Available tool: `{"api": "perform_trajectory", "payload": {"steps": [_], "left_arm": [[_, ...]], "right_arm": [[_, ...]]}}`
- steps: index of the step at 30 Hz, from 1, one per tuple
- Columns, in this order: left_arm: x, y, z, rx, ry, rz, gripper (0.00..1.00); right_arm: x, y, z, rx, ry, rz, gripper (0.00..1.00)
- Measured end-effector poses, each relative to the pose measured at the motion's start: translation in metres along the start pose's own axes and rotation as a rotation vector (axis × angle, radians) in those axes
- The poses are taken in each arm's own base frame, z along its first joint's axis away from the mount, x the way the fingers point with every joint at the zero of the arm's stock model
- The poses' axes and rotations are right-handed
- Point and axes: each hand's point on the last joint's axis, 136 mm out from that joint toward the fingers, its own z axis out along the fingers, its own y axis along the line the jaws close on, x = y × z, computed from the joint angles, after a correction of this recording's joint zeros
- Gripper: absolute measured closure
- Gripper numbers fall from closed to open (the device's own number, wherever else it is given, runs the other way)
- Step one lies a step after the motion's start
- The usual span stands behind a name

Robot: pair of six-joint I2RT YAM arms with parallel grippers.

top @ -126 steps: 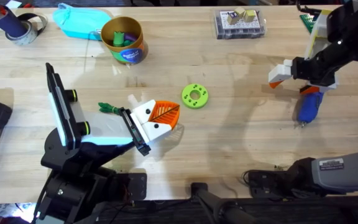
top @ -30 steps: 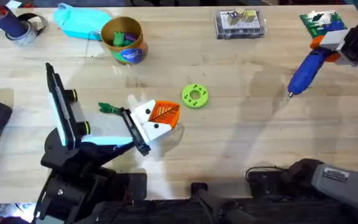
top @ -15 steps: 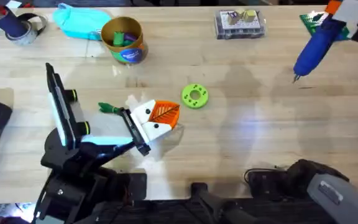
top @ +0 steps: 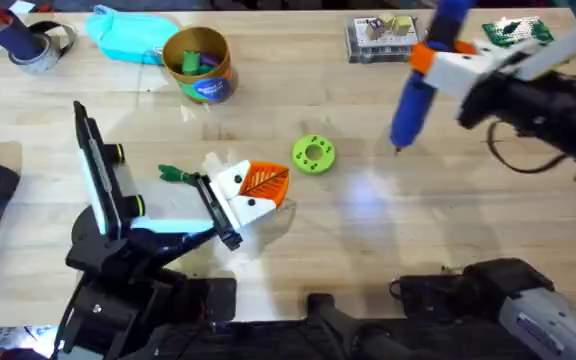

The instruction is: Pick up the gripper from the table and insert it into the empty holder that is missing its gripper. Then pick up a screw, insert it into the mounting hole, and use the screwdriver to tighten it. Finally, clean up the table by picking up the vegetable and placing it into the bucket.

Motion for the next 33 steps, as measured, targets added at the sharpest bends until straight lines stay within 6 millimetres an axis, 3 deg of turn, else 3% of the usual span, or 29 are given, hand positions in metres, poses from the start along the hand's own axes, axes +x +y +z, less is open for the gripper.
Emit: {"api": "perform_trajectory", "payload": {"steps": [11, 18, 24, 33], "left_arm": [[0.0, 0.0, 0.0, 0.0, 0.0, 0.0, 0.991], [0.0, 0.0, 0.0, 0.0, 0.0, 0.0, 0.991], [0.0, 0.0, 0.0, 0.0, 0.0, 0.0, 0.991], [0.0, 0.0, 0.0, 0.0, 0.0, 0.0, 0.991]], "right_arm": [[-0.032, 0.114, 0.044, -0.375, -0.177, -0.151, 0.979], [-0.057, 0.171, 0.046, -0.563, -0.349, -0.161, 0.979], [-0.069, 0.193, 0.045, -0.671, -0.425, -0.068, 0.979], [-0.063, 0.222, 0.036, -0.79, -0.401, -0.005, 0.979]]}}
